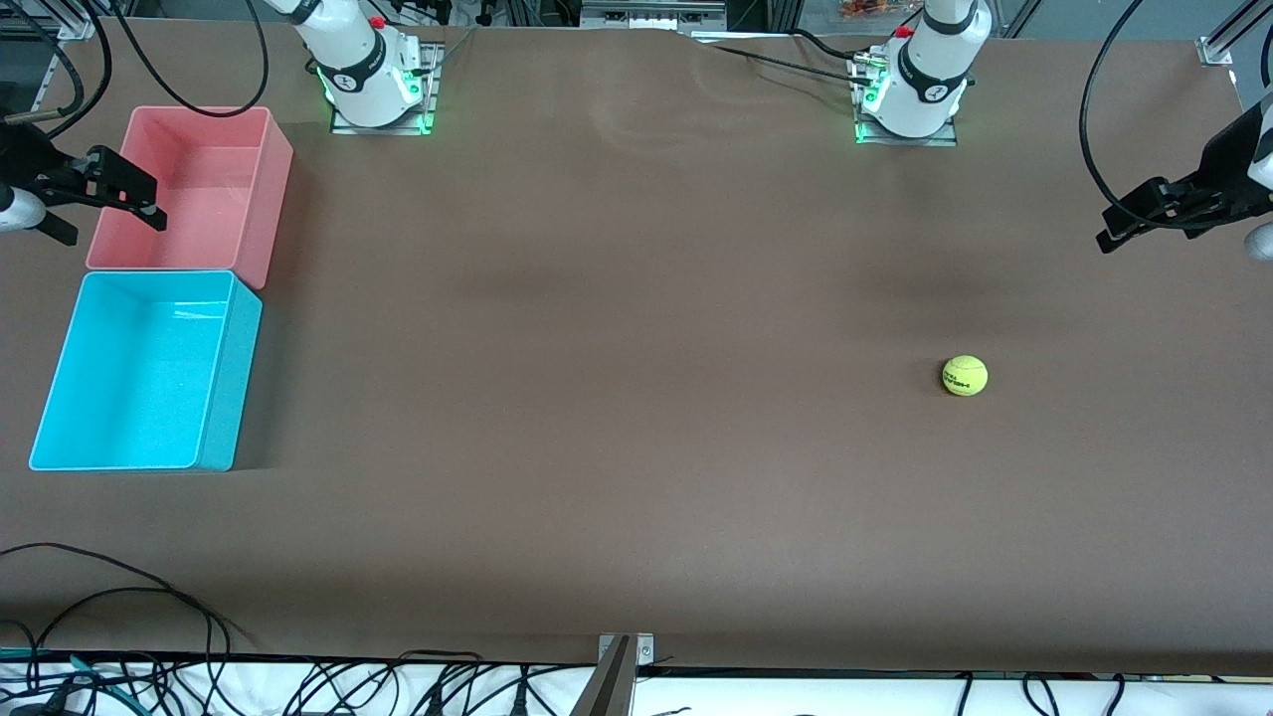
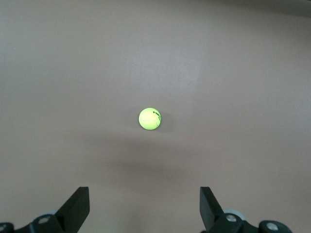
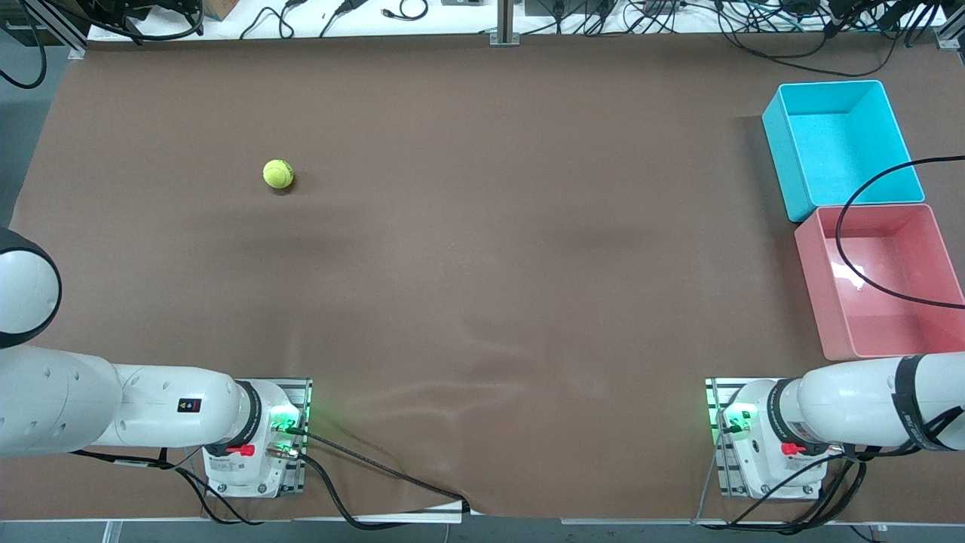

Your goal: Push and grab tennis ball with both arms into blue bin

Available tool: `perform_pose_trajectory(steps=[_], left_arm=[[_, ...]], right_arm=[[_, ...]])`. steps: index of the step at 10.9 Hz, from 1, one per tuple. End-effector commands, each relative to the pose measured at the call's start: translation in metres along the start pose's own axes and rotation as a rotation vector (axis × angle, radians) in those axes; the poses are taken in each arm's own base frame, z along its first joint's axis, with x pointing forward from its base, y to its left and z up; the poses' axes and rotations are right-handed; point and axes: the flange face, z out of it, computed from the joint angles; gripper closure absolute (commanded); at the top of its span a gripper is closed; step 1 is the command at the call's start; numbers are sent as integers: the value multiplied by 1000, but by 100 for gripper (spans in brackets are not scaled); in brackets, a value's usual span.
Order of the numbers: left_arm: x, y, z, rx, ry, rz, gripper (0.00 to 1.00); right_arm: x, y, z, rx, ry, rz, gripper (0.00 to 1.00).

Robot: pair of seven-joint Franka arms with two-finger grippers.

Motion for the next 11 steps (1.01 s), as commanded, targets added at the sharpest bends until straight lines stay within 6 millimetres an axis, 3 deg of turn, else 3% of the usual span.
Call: perform_pose_trajectory(steps=[1,6,8,11], left_arm=[[7,-2,0,43,-5,-11,0],[9,-2,1,44,-3,-11,0],[25,1,31,81,-40,-4,0],[18,-3,34,86,-7,-2,0]], right_arm=[[3,0,-5,-11,1,-17,0],[4,-2,-6,-14,6,-21,0],[4,-2,-6,-13,5,-21,0],[4,-2,-6,-12,5,-23,0]])
